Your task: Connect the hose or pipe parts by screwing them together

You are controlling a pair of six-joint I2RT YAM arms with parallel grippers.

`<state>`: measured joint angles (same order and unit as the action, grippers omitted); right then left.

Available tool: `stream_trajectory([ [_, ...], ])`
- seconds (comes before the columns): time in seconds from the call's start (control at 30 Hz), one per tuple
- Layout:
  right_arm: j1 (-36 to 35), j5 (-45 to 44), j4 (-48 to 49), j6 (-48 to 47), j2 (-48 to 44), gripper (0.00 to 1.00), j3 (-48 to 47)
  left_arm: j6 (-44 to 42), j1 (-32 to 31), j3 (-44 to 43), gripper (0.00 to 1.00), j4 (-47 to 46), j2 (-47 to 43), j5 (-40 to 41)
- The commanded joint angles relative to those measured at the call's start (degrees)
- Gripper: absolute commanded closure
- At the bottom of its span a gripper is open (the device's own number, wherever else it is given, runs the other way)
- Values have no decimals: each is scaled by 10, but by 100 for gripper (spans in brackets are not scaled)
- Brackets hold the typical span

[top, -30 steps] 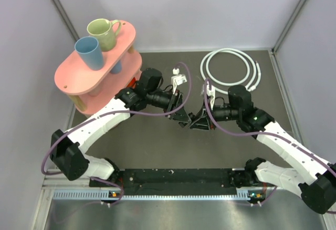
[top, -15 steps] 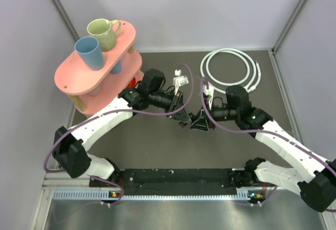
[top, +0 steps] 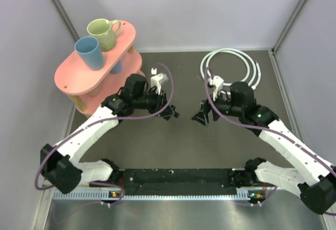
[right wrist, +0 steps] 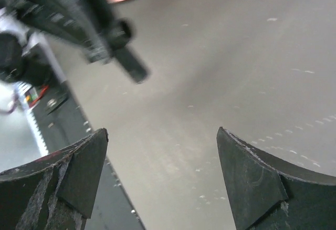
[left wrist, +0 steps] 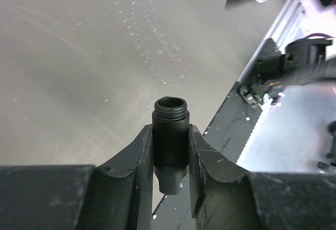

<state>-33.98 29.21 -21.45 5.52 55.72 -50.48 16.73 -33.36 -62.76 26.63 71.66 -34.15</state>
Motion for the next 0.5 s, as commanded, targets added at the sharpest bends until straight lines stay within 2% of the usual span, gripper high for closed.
stream_trajectory([
  [0.0,71,-186,-32,11,29,16,-87,-23,-3,51,100,-7,-57,92],
  [0.03,91,-229,-35,23,60,16,-118,-27,-3,59,100,-9,-74,100],
  [0.1,151,-259,-38,34,96,16,-151,-24,-6,65,100,-7,-92,96],
  [0.23,209,-370,-32,27,226,17,-245,-49,-19,55,100,25,-114,93],
  [0.37,241,-412,-34,8,338,17,-321,-79,-31,62,100,52,-132,125],
  [0.47,275,-409,-45,24,416,18,-373,-78,-41,75,100,35,-143,98],
])
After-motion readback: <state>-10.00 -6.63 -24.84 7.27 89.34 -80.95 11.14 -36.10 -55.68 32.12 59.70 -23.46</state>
